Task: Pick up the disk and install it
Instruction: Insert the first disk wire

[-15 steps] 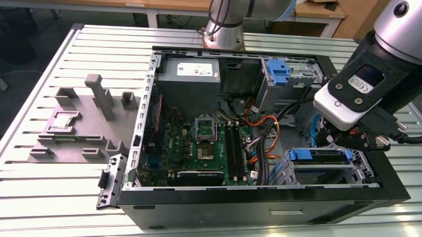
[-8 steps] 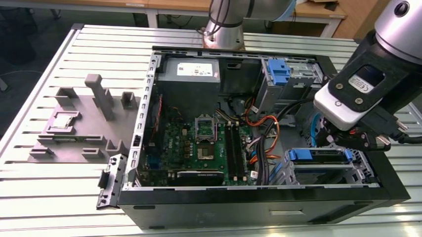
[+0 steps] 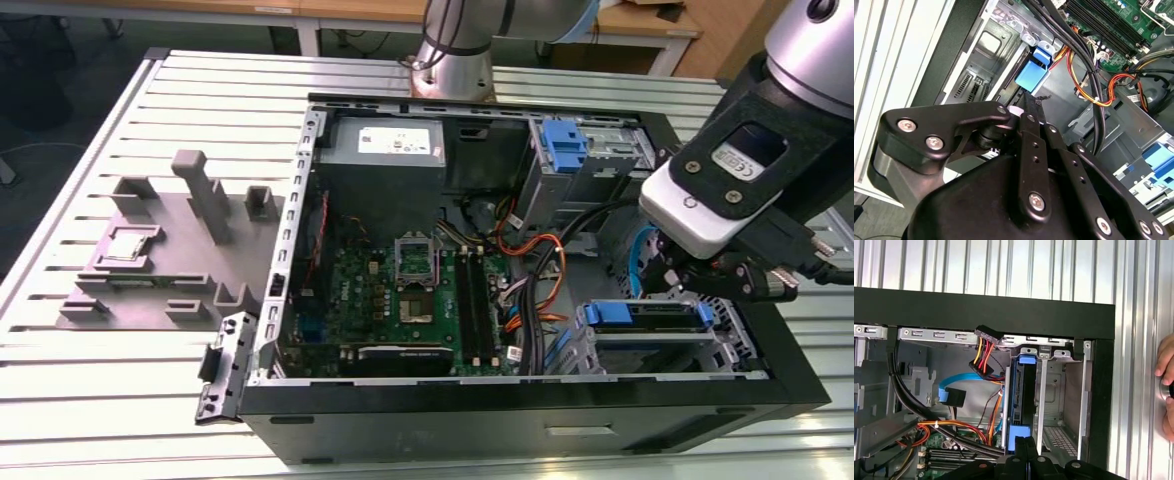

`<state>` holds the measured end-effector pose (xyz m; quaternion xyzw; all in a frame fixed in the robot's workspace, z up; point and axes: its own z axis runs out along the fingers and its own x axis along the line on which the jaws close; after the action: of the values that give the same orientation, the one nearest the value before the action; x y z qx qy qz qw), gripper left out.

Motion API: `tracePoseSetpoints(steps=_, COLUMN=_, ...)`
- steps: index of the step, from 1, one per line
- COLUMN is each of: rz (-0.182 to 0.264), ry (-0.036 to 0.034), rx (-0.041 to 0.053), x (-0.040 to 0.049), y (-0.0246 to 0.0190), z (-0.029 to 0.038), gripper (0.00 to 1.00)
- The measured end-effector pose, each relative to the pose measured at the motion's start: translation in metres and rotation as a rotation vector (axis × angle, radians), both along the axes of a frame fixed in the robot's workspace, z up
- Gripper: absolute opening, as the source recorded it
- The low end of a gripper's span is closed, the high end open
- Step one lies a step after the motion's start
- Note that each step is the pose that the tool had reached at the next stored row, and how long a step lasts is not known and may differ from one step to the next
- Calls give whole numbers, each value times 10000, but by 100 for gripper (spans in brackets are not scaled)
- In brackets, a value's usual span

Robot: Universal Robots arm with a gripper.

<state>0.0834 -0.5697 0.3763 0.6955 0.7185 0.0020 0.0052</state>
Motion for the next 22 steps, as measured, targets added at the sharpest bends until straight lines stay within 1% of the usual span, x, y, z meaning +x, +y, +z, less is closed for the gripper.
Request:
tracePoseSetpoints(steps=2, rz=41, ry=0, rx=-2, x=0, y=0, z=1, gripper=10)
tracePoseSetpoints(steps=3, rz=130, ry=1, rx=-4, x=0, y=0, z=2, gripper=10)
tracePoseSetpoints(steps=10, rz=1367, ry=0, rx=-3, x=0, y=0, z=1, gripper=10)
tracePoseSetpoints(steps=12, rz=1598, ry=0, rx=-3, x=0, y=0, z=1, gripper=10)
tracePoseSetpoints(steps=16, rz=1634, ry=0, rx=-3, x=1, y=0, z=1, gripper=10)
tracePoseSetpoints(steps=22, rz=1636, ry=0, rx=-3, x=28, y=4, z=-1, gripper=10)
